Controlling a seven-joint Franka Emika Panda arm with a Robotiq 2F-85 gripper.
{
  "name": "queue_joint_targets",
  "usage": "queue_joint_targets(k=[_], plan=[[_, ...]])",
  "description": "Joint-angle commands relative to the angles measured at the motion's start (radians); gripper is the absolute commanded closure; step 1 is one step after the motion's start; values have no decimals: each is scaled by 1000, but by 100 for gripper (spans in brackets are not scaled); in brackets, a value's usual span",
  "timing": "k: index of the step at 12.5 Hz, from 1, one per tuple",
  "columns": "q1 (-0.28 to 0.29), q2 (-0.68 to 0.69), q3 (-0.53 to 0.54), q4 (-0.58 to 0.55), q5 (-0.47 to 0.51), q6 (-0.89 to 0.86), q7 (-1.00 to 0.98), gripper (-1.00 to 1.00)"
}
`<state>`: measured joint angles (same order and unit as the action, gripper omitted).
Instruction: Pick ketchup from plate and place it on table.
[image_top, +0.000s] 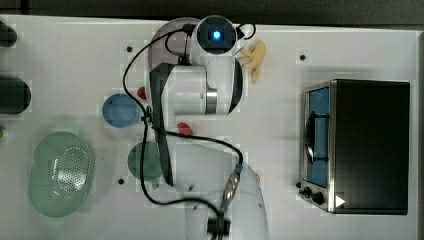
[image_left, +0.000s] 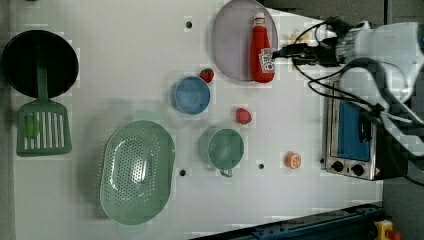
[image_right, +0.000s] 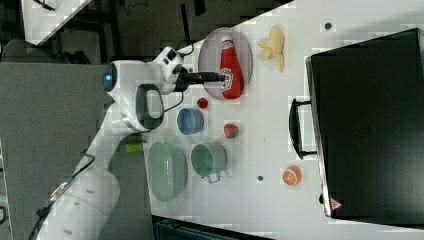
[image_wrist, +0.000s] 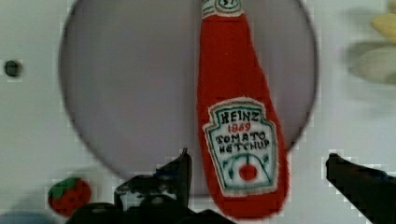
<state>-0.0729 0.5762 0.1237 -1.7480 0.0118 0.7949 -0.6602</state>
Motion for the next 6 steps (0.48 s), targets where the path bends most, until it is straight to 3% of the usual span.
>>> queue_joint_targets(k=[1, 6], plan=[[18, 52, 0, 4, -16, 60, -55, -100], [23, 152, -2, 12, -25, 193, -54, -100]])
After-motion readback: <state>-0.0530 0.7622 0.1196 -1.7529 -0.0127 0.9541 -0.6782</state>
